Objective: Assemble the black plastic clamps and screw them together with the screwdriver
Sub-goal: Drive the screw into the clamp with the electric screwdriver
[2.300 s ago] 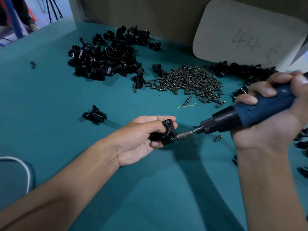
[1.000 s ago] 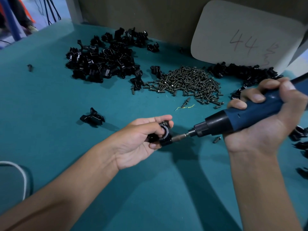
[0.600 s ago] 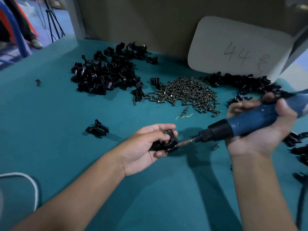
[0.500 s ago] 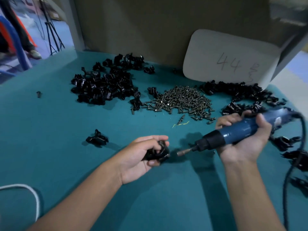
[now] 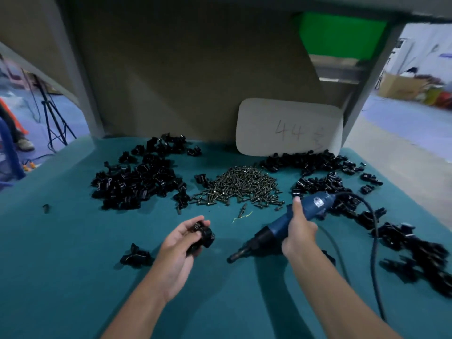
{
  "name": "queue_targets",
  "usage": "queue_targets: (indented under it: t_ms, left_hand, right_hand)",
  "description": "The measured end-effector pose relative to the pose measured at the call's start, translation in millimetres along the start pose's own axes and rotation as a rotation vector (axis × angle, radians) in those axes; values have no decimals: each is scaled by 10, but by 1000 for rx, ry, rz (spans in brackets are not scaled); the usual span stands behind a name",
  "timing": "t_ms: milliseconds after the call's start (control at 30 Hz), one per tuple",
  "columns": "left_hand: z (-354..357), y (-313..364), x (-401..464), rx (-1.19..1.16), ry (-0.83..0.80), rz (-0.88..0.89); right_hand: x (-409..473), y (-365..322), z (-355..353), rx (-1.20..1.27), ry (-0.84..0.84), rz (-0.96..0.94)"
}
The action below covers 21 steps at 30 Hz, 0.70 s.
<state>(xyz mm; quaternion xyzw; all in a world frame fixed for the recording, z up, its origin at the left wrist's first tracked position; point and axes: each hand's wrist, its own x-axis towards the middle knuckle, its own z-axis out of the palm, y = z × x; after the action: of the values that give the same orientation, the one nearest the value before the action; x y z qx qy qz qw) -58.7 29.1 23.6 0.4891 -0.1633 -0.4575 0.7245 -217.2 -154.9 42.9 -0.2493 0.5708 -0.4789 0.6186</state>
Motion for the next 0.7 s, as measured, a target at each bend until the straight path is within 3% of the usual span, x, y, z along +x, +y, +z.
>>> queue_targets:
  t_ms: [100,233,367,433,500,600,633,700]
  left_hand:
    - [7,-13,-49,157,-20,82]
    - [22,-20,-110,387,-38,153]
    - [13,-65,-121,431,-44,165]
    - [0,-94,-108,394,-58,167]
    - [28,-112,-98,307,-95,164]
    - [132,-113,-120,122,-180,164]
    - [154,-112,-131,65,-203,162]
    - [173,-76,-183,8,-275,177]
  right_hand:
    - [99,-36,-105,-397,-90,-86]
    - [260,-115,-238,-1049,-85,-269]
    - [242,-219,-279,-1513,-124,-300]
    - [90,-276,-258,-1697,-112,-522]
    - [-150,-239,-203,-1511,-249,-740]
    - [-778,-40,-102,-1089,-821,-616]
    - [-901,45,-99,-1057,-914,-594]
    - [-1012,91,-144,-998,-902,-684]
